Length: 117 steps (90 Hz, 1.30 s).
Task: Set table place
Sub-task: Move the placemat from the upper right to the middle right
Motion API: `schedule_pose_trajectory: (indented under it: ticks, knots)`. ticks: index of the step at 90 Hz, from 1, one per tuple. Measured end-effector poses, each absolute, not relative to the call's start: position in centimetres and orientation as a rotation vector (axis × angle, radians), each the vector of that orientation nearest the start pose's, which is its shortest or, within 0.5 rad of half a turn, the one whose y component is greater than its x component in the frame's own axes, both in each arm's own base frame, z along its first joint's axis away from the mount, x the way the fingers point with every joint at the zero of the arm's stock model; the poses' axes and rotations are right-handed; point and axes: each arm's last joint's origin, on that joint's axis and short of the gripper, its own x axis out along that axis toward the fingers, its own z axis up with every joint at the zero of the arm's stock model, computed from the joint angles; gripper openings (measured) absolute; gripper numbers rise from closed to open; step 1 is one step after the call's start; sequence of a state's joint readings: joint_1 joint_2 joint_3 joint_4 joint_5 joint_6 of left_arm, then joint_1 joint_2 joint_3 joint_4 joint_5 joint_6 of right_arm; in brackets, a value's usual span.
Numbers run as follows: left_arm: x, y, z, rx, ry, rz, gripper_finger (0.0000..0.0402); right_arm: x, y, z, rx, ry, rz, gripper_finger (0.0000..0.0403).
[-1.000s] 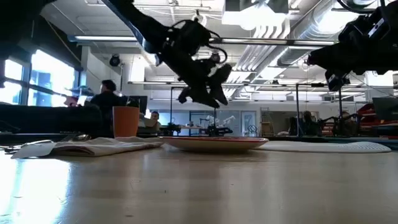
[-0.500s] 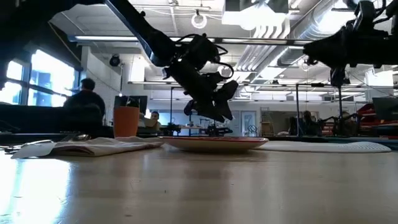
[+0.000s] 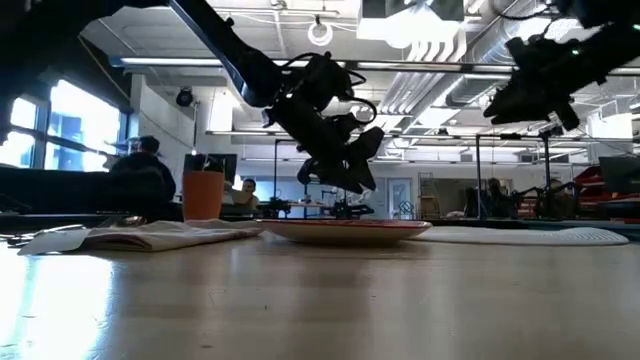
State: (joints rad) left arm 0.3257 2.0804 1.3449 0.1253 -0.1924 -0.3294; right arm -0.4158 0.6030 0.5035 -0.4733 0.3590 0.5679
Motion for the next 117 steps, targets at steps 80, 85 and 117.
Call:
schedule_pose_trajectory:
  ticks: [80,85,117]
  knots:
    - [43.1,12.5,15.8,-0.331,0.562,0.465,0.0124,13.6,-27.8,15.8,0.825,1.211,-1.077,0.0224]
    - [43.2,12.3,15.8,-0.329,0.563,0.459,0.0124,13.6,-28.4,15.0,0.809,1.211,-1.057,0.0224]
    - [43.8,11.4,14.1,-0.345,0.580,0.385,0.0124,11.0,-30.5,13.1,0.942,1.109,-0.912,0.0224]
